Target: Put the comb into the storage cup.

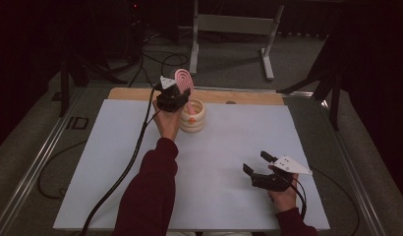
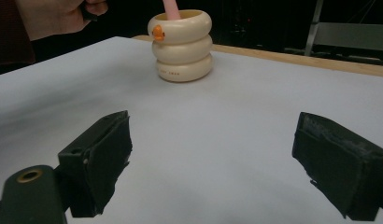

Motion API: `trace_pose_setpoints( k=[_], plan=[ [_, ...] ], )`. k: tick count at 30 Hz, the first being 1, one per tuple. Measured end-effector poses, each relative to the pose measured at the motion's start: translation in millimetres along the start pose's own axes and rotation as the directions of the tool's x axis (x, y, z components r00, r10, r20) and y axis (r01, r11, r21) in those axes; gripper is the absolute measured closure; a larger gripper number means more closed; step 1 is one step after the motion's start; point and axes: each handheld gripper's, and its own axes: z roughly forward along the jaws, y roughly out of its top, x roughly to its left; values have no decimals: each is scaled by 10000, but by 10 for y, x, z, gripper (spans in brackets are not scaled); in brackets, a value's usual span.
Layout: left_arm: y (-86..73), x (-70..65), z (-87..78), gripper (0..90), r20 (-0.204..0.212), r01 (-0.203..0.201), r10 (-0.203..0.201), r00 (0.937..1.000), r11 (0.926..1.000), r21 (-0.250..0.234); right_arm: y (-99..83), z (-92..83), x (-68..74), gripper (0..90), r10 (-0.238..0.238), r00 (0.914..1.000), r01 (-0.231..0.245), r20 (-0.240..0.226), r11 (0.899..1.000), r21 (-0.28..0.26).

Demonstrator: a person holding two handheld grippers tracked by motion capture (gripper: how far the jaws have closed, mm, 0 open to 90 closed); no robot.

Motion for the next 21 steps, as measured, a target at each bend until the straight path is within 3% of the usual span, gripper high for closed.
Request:
trace_pose_setpoints(
  k=[21],
  plan=[
    [-78, -77, 65, 641, 132, -20, 18, 9999, 9999, 143, -1, 3, 2, 115, 1, 10000, -1, -12, 10000, 16]
  ],
)
